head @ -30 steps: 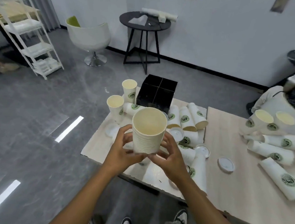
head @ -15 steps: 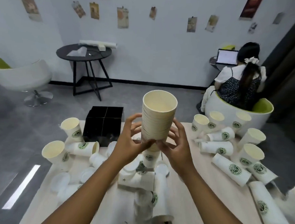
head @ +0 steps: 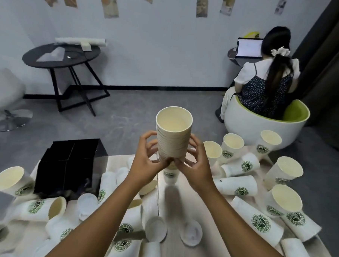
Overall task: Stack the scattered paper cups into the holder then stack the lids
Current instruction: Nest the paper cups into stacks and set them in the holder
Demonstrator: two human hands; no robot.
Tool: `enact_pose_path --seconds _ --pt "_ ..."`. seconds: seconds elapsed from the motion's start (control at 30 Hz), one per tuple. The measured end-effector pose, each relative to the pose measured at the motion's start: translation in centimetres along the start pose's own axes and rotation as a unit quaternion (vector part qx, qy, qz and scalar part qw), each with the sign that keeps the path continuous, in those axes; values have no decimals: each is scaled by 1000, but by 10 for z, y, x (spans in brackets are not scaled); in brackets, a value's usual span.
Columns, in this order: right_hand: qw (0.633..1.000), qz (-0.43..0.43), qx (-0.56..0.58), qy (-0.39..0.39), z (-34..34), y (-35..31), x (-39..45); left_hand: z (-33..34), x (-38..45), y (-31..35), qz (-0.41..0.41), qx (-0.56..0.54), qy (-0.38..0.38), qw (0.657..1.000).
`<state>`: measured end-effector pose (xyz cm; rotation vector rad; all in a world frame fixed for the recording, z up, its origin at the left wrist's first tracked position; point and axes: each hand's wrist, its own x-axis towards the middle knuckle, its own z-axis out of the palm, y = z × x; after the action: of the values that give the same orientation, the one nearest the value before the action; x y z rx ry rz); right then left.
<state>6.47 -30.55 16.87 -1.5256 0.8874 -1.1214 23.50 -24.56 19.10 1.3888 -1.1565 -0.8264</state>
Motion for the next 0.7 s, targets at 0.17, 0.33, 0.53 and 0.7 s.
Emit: enact_pose_path --seconds 0.17,0.33,0.53,0.7 --pt "1000 7 12 8 -3 37 32 15 39 -33 -26 -4 5 1000" --pt "1000 22 13 12 -5 59 43 25 54 -53 -40 6 2 999" --pt "1000 24 1 13 -10 72 45 36 58 -62 -44 15 13 999" --pt "1000 28 4 -2 -11 76 44 42 58 -65 -43 36 21 998"
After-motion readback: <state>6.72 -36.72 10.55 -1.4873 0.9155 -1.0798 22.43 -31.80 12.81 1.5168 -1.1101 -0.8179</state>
